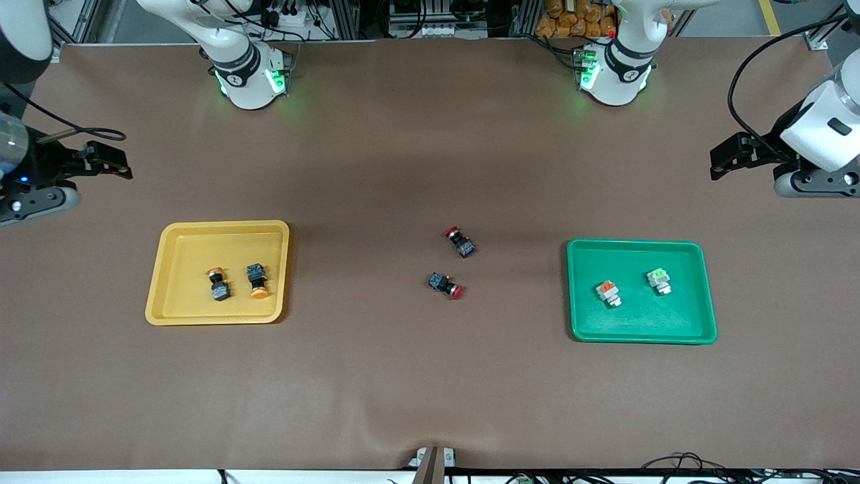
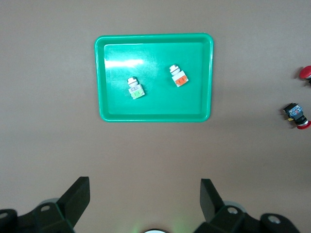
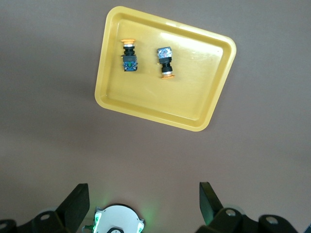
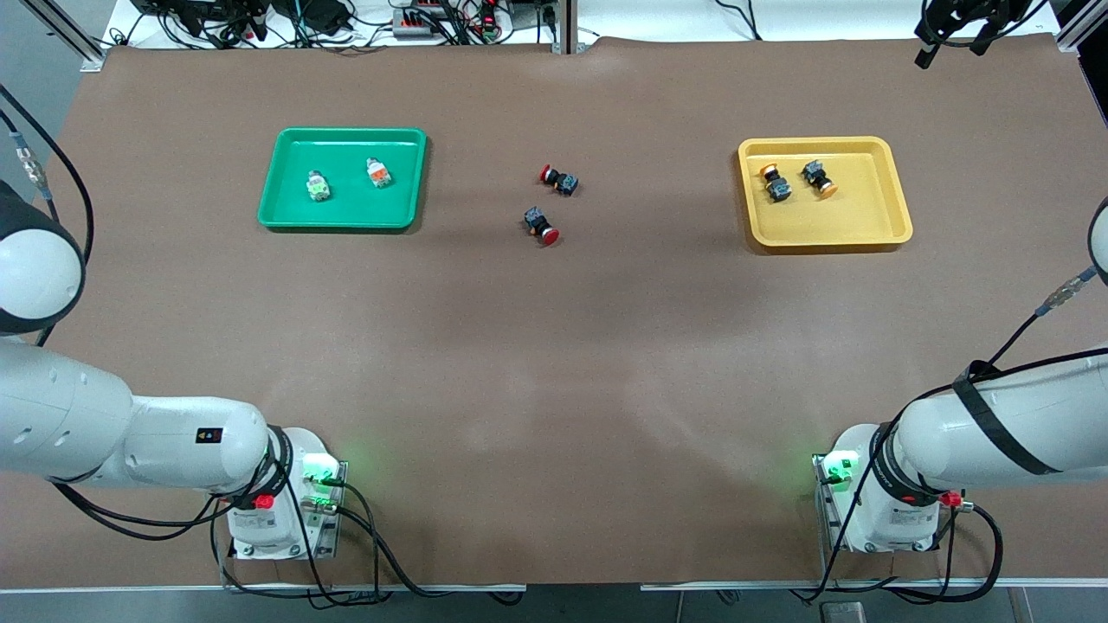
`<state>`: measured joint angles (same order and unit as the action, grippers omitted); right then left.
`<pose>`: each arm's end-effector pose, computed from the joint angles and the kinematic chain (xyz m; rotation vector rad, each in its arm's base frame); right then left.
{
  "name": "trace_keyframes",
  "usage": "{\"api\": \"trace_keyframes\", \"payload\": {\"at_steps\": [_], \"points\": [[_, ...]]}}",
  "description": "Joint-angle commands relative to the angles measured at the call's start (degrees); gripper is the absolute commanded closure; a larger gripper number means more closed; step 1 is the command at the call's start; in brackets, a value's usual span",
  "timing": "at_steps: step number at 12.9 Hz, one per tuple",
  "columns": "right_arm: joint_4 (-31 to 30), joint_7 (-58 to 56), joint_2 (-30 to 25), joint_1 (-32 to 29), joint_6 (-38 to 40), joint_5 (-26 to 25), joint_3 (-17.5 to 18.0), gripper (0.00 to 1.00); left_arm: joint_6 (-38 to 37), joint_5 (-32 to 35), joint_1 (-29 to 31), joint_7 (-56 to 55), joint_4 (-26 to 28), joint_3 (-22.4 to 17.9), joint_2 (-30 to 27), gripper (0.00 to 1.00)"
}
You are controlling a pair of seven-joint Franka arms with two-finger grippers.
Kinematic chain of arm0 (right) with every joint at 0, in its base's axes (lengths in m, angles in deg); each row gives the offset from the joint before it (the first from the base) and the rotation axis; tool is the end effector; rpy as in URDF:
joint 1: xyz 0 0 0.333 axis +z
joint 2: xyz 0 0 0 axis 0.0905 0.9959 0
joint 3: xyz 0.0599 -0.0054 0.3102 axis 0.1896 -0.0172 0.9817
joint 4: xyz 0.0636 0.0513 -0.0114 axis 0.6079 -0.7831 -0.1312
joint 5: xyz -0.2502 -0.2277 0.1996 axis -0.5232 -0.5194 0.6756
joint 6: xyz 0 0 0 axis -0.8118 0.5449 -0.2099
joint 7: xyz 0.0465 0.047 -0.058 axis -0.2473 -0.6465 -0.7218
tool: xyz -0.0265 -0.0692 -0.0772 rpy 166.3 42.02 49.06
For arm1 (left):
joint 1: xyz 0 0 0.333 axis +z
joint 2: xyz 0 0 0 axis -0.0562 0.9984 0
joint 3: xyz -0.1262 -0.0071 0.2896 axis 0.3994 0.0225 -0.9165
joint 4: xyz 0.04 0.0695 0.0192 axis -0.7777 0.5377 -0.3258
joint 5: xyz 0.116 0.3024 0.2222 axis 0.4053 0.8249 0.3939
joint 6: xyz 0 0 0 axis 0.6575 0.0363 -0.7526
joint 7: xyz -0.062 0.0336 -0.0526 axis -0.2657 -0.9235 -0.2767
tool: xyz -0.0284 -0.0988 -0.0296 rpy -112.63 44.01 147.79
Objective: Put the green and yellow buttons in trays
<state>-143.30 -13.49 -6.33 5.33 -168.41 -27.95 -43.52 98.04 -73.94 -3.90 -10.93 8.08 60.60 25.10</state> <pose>0.5567 -0.0008 0.5800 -3.0760 -0.4462 0.3606 0.5524 -0.0612 0.6233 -3.1064 0.0982 0.0783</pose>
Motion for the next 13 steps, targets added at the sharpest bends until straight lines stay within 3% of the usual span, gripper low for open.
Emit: {"api": "trace_keyframes", "payload": {"at_steps": [1,5,13], "points": [[-3.3,3.1,-4.0,-1.9,0.7,-0.9,3.1,0.0,0.6,-0.6,0.3,1.2,1.5,0.2,-1.9,0.0],[-9.1,3.1,-7.5,-1.7,-3.4,-0.7,3.0,0.0,0.2,-0.5,0.4,1.7,0.3,-0.4,-1.3,0.0],[-8.8,3.1,-6.8,-2.2,-3.6,-0.6,3.2,0.0,0.2,-0.5,0.4,1.8,-0.5,-0.4,-1.3,0.0]]}}
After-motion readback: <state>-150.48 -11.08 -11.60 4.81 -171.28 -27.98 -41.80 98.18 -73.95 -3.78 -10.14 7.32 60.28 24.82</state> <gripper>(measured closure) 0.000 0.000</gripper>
